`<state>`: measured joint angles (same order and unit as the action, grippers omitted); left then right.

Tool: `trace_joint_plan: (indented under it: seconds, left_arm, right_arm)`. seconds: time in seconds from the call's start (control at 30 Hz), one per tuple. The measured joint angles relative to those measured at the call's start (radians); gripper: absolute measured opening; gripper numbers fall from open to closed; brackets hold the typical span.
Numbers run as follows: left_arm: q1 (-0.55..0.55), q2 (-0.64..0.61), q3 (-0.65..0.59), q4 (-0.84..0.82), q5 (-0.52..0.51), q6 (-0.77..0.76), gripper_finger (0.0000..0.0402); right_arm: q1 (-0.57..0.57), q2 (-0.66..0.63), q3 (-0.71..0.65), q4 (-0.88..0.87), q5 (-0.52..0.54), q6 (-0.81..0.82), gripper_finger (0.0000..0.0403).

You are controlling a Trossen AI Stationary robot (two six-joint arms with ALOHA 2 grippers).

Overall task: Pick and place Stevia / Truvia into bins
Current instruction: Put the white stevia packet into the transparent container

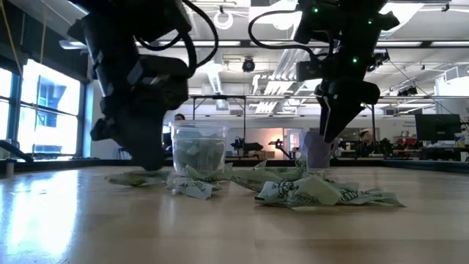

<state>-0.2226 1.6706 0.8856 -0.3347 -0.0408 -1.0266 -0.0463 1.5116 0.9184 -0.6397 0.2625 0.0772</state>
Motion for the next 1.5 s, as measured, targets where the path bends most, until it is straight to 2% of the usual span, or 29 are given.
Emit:
trace_joint_plan:
  seconds: [0.3, 0.53, 0.7, 0.87, 1.0, 1.1, 1.17, 1.27, 1.4, 1.5]
  left_arm:
    - [0.000, 0.021, 0.002, -0.002, -0.022, 0.008, 0.0021]
    - [0.000, 0.000, 0.039, -0.011, -0.030, 0.029, 0.0022]
    - [0.001, -0.063, 0.076, -0.045, -0.036, 0.089, 0.0022]
    - [0.031, -0.165, 0.127, -0.189, -0.075, 0.119, 0.0022]
    - [0.090, -0.240, 0.173, -0.259, -0.131, 0.202, 0.0022]
    - [0.145, -0.247, 0.165, -0.254, -0.044, 0.260, 0.0022]
    - [0.158, -0.231, 0.147, -0.248, 0.012, 0.255, 0.0037]
    - [0.142, -0.201, 0.117, -0.198, 0.081, 0.249, 0.0099]
    - [0.099, -0.157, 0.101, -0.131, 0.087, 0.235, 0.0192]
    - [0.068, -0.111, 0.101, -0.117, 0.084, 0.268, 0.0246]
  right_arm:
    - [0.000, 0.000, 0.000, 0.010, 0.017, 0.000, 0.0252]
    - [0.000, 0.000, 0.000, 0.010, 0.012, 0.000, 0.0252]
    - [0.000, 0.000, 0.000, 0.009, 0.010, 0.000, 0.0252]
    - [0.000, 0.000, 0.003, 0.017, -0.001, 0.000, 0.0252]
    - [0.000, 0.000, 0.003, 0.021, 0.001, 0.000, 0.0252]
    - [0.000, 0.000, 0.004, 0.020, -0.009, 0.000, 0.0252]
    - [0.000, 0.000, 0.004, 0.017, -0.026, 0.000, 0.0252]
    - [0.000, 0.000, 0.004, 0.013, -0.034, 0.001, 0.0252]
    - [0.000, 0.000, 0.002, 0.009, -0.034, 0.013, 0.0252]
    - [0.000, 0.000, -0.001, 0.012, -0.034, 0.015, 0.0252]
